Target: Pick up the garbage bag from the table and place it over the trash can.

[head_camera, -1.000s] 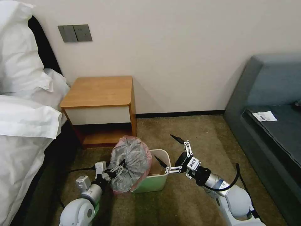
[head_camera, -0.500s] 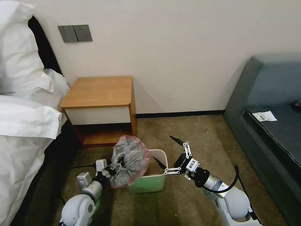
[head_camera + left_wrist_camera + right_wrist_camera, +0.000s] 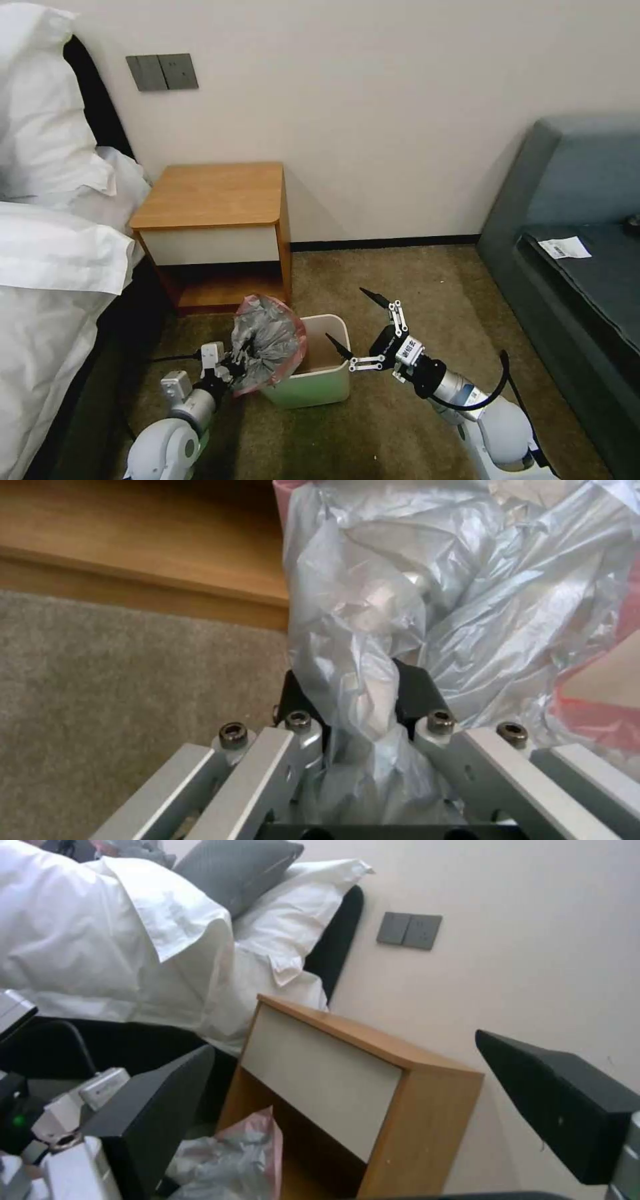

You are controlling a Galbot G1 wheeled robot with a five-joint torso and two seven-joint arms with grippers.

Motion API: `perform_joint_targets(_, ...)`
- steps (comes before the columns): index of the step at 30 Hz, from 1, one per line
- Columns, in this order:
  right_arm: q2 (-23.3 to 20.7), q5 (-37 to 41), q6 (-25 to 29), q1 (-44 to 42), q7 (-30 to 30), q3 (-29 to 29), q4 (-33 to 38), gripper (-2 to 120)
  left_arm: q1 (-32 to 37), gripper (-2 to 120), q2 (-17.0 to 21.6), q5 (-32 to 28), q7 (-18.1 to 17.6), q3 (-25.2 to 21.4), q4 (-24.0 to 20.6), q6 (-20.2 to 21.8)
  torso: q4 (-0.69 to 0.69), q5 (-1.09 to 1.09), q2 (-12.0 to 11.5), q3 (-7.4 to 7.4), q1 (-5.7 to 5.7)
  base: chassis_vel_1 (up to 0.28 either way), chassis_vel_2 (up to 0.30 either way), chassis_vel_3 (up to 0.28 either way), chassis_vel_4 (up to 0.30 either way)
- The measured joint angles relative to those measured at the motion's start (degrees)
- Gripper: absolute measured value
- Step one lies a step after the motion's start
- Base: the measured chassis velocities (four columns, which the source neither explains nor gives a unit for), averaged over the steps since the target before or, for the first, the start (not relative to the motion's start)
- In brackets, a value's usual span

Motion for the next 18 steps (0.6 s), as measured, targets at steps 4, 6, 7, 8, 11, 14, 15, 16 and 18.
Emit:
perform_joint_targets(4,0.0,0.0,-0.12,0.07,0.0,0.0,0.15,100,0.36,14,-0.33,0.48,-0.27,0.08,-0.36,-1.17,0.0,-0.02,0.0,0.01,0.0,0.0,0.0,0.0,0.0)
perform_joint_targets(6,0.02,0.0,-0.14,0.09,0.0,0.01,0.16,100,0.49,14,-0.49,0.57,-0.52,0.09,-0.55,-1.78,-0.01,-0.03,-0.01,0.01,0.0,0.0,0.0,0.0,0.0)
perform_joint_targets(7,0.07,0.0,-0.14,0.11,0.01,0.03,0.16,100,0.63,14,-0.72,0.82,-0.83,0.07,-0.78,-2.75,-0.02,-0.04,-0.01,0.02,0.0,0.0,0.0,0.0,0.0)
perform_joint_targets(8,0.14,0.0,-0.15,0.12,0.02,0.03,0.16,100,0.74,14,-0.92,0.98,-0.99,0.02,-0.95,-3.51,-0.02,-0.06,-0.02,0.02,0.0,0.0,0.0,0.0,0.0)
perform_joint_targets(11,0.37,0.0,-0.15,0.16,0.11,0.01,0.27,100,1.22,14,-1.49,1.39,-1.51,-0.24,-1.9,-5.24,-0.04,-0.1,-0.03,0.04,0.0,0.0,0.0,0.0,0.0)
perform_joint_targets(14,0.64,0.01,-0.21,0.29,0.46,-0.04,0.49,100,1.8,11,-2.0,1.54,-2.06,-0.88,-3.65,-6.76,-0.04,-0.07,-0.02,0.03,0.01,0.0,0.0,0.0,0.0)
perform_joint_targets(15,0.72,0.08,-0.33,0.37,0.73,-0.12,0.66,100,2.2,11,-2.22,1.66,-2.3,-1.27,-4.52,-7.47,-0.02,-0.05,-0.03,0.03,0.0,0.0,0.0,0.0,0.0)
perform_joint_targets(16,0.82,0.26,-0.56,0.52,1.12,-0.25,0.95,100,2.72,11,-2.55,1.88,-2.41,-1.47,-5.52,-8.19,-0.02,-0.07,-0.03,0.03,0.01,0.0,0.0,0.0,0.0)
perform_joint_targets(18,0.87,0.35,-0.7,0.58,1.32,-0.32,1.11,100,3.09,11,-2.71,1.94,-2.44,-1.59,-6.1,-8.55,-0.02,-0.07,-0.03,0.02,0.01,0.0,0.0,0.0,0.0)
